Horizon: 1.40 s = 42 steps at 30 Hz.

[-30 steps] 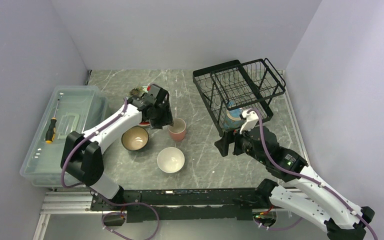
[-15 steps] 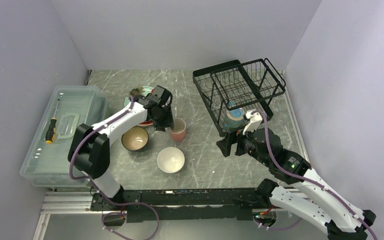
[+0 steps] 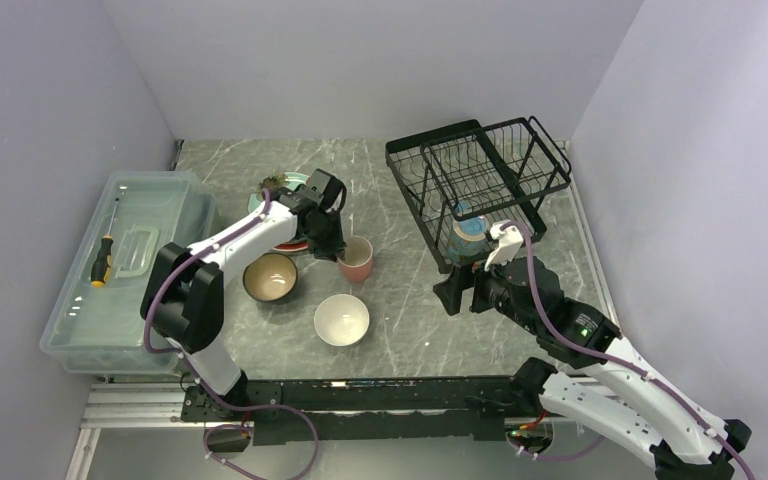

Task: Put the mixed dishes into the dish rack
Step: Pick up the cup at the center of the board.

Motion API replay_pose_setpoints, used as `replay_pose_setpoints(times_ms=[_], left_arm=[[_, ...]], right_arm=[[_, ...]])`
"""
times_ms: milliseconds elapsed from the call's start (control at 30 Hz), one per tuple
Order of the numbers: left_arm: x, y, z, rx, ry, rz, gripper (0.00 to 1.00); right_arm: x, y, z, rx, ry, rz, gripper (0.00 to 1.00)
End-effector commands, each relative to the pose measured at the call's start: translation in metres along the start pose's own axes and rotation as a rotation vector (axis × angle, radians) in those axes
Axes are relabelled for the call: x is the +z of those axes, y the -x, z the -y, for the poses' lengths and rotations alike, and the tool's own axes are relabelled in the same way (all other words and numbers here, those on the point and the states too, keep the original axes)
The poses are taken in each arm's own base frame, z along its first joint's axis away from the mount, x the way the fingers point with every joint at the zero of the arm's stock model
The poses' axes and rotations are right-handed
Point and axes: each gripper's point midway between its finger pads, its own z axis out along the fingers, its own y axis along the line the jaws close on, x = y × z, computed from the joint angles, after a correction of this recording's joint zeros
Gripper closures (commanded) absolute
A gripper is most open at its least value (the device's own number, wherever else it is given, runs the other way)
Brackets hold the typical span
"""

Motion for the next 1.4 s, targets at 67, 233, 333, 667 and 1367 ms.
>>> replay_pose_setpoints(times_ms=[67, 233, 333, 667, 1367], left_arm=[[-0.005, 0.007, 0.015, 0.03, -0.061, 0.004, 0.78], [-0.008, 0.008, 0.016, 0.041, -0.067, 0.01, 0.88], [-0.012, 0.01, 0.017, 0.045, -0.076, 0.028, 0.99], [-0.051, 0.027, 0.036, 0.037, -0.232, 0.198, 1.0], [-0.211, 0.044, 0.061, -0.086, -0.676, 0.644, 1.0]], right_arm=[[-0.002, 0.003, 0.001, -0.008, -0.005, 0.011, 0.05], [-0.003, 0.003, 0.0, -0.004, 0.001, 0.014, 0.05], [-0.003, 0.003, -0.001, -0.001, 0.003, 0.014, 0.05], [-0.003, 0.004, -0.003, 0.012, 0.012, 0.016, 0.05], [-0.017, 0.054, -0.073, 0.276, 0.371, 0.203, 0.01]])
